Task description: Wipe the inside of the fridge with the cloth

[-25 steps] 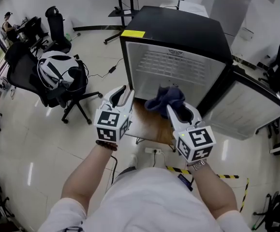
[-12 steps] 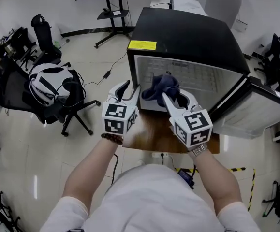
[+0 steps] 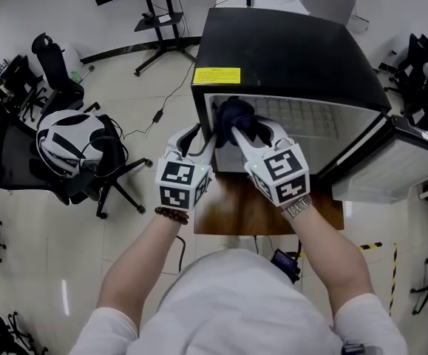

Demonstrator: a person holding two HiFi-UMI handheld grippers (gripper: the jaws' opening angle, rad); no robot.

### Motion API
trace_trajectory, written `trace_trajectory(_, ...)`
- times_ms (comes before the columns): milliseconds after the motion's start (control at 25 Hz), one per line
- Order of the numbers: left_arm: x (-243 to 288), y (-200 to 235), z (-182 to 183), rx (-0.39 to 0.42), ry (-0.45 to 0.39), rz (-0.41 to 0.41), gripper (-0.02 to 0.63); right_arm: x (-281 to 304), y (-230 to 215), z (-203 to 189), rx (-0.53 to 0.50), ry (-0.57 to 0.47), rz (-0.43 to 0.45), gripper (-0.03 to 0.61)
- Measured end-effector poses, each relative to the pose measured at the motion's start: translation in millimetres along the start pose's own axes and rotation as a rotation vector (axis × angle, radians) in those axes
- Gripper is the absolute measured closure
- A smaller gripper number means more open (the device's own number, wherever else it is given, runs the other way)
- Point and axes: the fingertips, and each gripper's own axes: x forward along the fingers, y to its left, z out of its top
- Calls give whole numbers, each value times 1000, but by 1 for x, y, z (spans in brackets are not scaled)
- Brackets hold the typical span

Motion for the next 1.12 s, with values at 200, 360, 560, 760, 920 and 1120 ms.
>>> trace_trajectory(200,2,0,-2,14,7,-26,460,18,10,8,-45,-28,35,491)
trace_trajectory(360,3,1,-1,24,9,-37,460,27,10,12,-54,-50,37,491)
trace_trajectory(560,2,0,1,21,6,-41,460,36,3,11,-36,-66,17,491)
trace_trajectory(760,3,0,0,32,14,-43,460,44,-8,9,-12,-71,-17,491)
trace_trajectory(920,3,-1,2,29,10,-47,460,54,-18,6,0,-67,-43,491)
trace_trajectory(1120,3,0,0,37,15,-51,460,67,-31,4,9,-54,-68,491)
